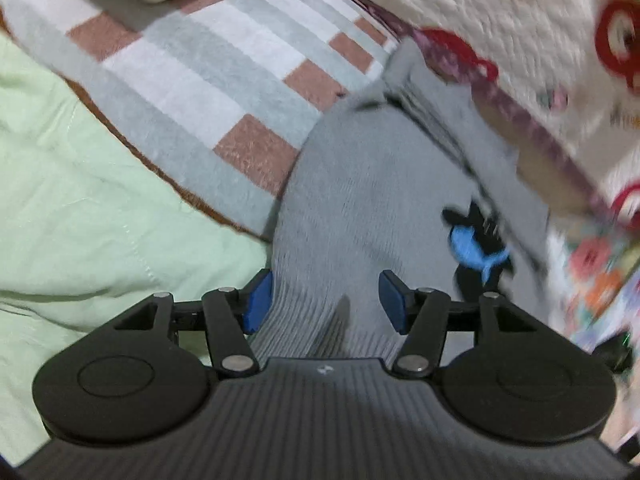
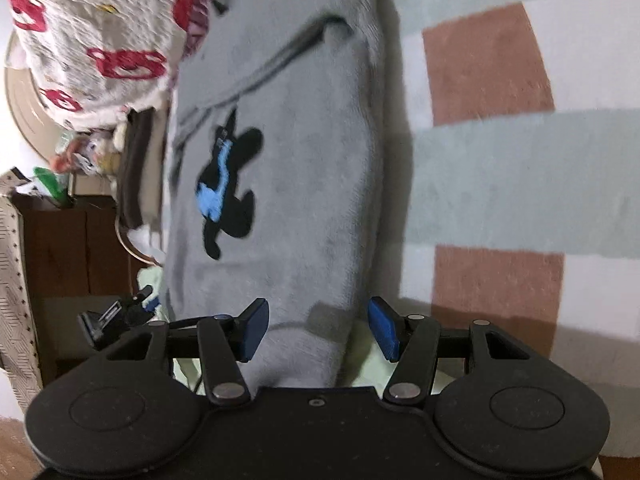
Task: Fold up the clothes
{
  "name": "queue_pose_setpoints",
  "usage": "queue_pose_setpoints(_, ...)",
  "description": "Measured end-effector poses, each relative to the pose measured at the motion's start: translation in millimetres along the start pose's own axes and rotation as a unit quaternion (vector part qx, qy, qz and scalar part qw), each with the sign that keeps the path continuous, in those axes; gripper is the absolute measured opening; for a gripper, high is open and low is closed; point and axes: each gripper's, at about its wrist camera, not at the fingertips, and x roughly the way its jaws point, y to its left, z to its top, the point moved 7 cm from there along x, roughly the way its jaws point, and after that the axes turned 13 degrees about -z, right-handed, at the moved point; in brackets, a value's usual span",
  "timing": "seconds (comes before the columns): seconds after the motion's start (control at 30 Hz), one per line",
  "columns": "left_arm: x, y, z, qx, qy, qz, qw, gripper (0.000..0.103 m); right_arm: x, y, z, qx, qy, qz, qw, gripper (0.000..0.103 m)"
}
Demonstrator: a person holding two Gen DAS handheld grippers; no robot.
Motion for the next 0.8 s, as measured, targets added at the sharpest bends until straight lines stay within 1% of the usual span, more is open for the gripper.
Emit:
queue_pose_setpoints(0.07, 0.2, -0.9, -8.0, 0.014, 0.008, 0.013, 0.9998, 0.06, 4.7, -0.6, -2.2, -0.009, 0.013, -0.016, 1.0, 0.062)
queue_pose_setpoints(0.1, -0.1, 0.1, -11.9, 0.013, 0.011, 0.011, 0.9998, 0.061, 6.8, 0.4, -3.8, -0.016, 0.02, -0.017, 1.0, 0.062)
queue_pose_setpoints(0.2, -1.0, 4.2, -19.2, -0.007, 0.03, 0.005, 0.9995, 0.061, 12.4, 7.7, -8.4, -0.044, 0.041, 0.002, 0.998, 0.063)
queue_pose_setpoints(0.27, -3.9, 5.2, -21.6, -0.017, 0.031, 0.0, 0.9994, 0.061, 17.3, 13.0, -4.7, -0.063, 0.04, 0.007, 0.997, 0.063)
queue_pose_setpoints(0.33, -3.3, 7.2, -22.5, -0.019, 0.029, -0.004, 0.9994, 0.061, 22.3, 18.3, -1.0, -0.082, 0.04, 0.012, 0.996, 0.06)
queue_pose_setpoints(0.37, -1.6, 9.5, -22.4, -0.022, 0.027, -0.003, 0.9994, 0.061, 24.8, 20.9, 0.8, -0.092, 0.039, 0.015, 0.995, 0.053)
queue_pose_setpoints(0.4, 0.1, 11.4, -22.2, -0.028, 0.022, -0.004, 0.9994, 0.062, 27.5, 23.8, 3.1, -0.099, 0.039, 0.021, 0.994, 0.042)
queue_pose_setpoints(0.43, 1.7, 12.8, -21.7, -0.037, 0.013, -0.007, 0.9992, 0.067, 30.0, 27.8, 5.6, -0.107, 0.038, 0.033, 0.993, 0.037)
queue_pose_setpoints(0.47, 3.0, 14.4, -21.3, -0.048, 0.003, -0.014, 0.9987, 0.077, 30.2, 32.0, 7.8, -0.116, 0.032, 0.045, 0.992, 0.027)
queue_pose_setpoints(0.5, 4.2, 16.3, -21.6, -0.065, -0.01, -0.026, 0.9975, 0.082, 28.6, 35.8, 10.2, -0.122, 0.024, 0.057, 0.991, 0.02)
queue_pose_setpoints(0.53, 5.9, 17.6, -22.3, -0.082, -0.021, -0.036, 0.9957, 0.087, 27.0, 39.6, 12.7, -0.128, 0.015, 0.069, 0.989, 0.02)
queue_pose_setpoints(0.6, 9.0, 17.1, -23.6, -0.091, -0.033, -0.041, 0.9945, 0.088, 24.9, 47.8, 15.8, -0.139, 0.0, 0.083, 0.987, 0.017)
queue_pose_setpoints(0.63, 11.2, 14.8, -24.4, -0.081, -0.027, -0.037, 0.9957, 0.084, 22.8, 51.2, 16.7, -0.145, -0.007, 0.087, 0.986, 0.017)
queue_pose_setpoints(0.67, 13.5, 11.6, -25.0, -0.066, -0.016, -0.029, 0.9973, 0.064, 20.2, 53.9, 17.0, -0.153, -0.014, 0.089, 0.984, 0.016)
queue_pose_setpoints(0.7, 15.5, 8.5, -25.8, -0.049, -0.004, -0.018, 0.9986, 0.048, 17.6, 56.7, 17.2, -0.16, -0.021, 0.09, 0.983, 0.015)
queue_pose_setpoints(0.73, 17.3, 5.5, -26.7, -0.029, 0.012, -0.005, 0.9995, 0.019, 15.2, 59.5, 17.3, -0.167, -0.028, 0.091, 0.981, 0.014)
queue_pose_setpoints(0.77, 19.1, 0.6, -27.0, -0.012, 0.025, -0.003, 0.9996, 0.014, 13.3, 62.3, 18.1, -0.172, -0.035, 0.092, 0.98, 0.013)
queue_pose_setpoints(0.8, 21.0, -5.7, -26.1, 0.002, 0.033, -0.014, 0.9993, 0.014, 12.2, 65.0, 19.6, -0.173, -0.041, 0.094, 0.979, 0.013)
